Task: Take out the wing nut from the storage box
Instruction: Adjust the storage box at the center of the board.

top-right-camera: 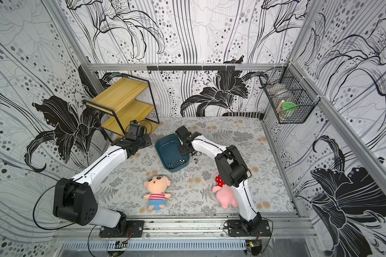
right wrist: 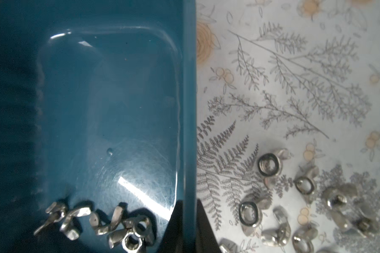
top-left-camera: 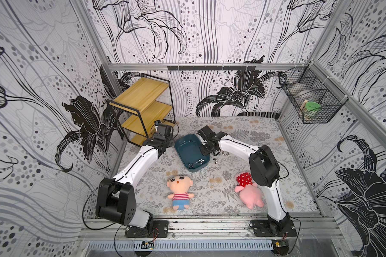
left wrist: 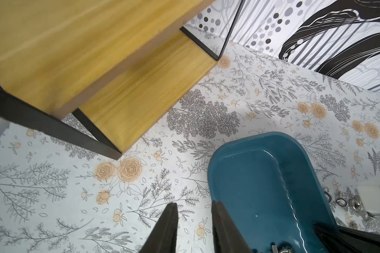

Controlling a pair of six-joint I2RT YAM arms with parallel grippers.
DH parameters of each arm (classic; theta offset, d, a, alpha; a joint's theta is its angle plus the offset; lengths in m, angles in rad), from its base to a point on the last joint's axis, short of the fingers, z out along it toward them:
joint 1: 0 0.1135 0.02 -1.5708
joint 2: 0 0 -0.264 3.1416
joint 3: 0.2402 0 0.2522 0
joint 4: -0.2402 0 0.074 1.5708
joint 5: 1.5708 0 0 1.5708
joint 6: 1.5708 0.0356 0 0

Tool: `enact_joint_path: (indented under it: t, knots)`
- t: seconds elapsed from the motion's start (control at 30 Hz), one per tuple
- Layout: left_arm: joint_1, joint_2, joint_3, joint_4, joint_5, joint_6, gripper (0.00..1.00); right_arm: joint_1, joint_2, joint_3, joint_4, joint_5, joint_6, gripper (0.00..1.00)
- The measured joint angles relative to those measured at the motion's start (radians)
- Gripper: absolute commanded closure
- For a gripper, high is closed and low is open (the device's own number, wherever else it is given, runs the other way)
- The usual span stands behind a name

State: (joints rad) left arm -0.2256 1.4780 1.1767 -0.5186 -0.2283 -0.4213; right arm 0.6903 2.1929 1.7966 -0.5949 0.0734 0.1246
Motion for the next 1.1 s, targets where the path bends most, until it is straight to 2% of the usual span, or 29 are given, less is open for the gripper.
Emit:
enact_joint_path:
  t: [0.27,0.47,0.73,1.1]
  knots:
    - [0.024,0.001,0.002,-0.043,0.045,0.131,0.66,-0.001,0.067,0.084,0.005,-0.061,-0.211,0.98]
    - [0.024,0.023,0.007,-0.074,0.072,0.185,0.66,-0.001,0.114,0.174,0.004,-0.127,-0.398,0.98]
    - [0.037,0.047,0.007,-0.081,0.094,0.199,0.66,-0.001,0.165,0.271,-0.013,-0.188,-0.613,0.97]
    - [0.058,0.056,0.006,-0.097,0.094,0.193,0.66,-0.008,0.25,0.399,-0.067,-0.255,-0.796,0.92]
